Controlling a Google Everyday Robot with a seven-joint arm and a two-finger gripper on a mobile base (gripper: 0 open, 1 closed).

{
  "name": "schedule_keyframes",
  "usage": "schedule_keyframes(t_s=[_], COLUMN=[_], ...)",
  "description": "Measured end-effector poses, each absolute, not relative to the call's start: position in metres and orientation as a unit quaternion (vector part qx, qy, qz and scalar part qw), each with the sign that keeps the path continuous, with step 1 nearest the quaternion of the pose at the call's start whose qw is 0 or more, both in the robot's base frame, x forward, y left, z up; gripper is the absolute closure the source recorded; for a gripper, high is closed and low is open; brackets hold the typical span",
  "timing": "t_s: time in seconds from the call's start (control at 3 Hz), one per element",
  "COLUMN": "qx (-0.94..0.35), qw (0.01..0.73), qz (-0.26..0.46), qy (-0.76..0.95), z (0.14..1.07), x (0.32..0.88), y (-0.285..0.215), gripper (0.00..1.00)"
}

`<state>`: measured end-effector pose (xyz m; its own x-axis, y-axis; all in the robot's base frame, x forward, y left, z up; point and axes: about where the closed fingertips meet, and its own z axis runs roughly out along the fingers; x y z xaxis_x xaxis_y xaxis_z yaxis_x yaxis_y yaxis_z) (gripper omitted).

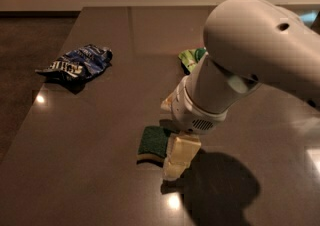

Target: Move sponge near blue chip bag

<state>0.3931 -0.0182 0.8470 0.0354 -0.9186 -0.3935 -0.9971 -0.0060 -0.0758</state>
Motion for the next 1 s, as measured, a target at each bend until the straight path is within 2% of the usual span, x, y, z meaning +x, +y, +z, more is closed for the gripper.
schedule_keyframes(t_s=[1.0], qx=[-0.697], qw=[0.155], qz=[0.087], qy=[0.694], z=[0.851], x=[0.407], y=[-0.022], gripper=[0.84])
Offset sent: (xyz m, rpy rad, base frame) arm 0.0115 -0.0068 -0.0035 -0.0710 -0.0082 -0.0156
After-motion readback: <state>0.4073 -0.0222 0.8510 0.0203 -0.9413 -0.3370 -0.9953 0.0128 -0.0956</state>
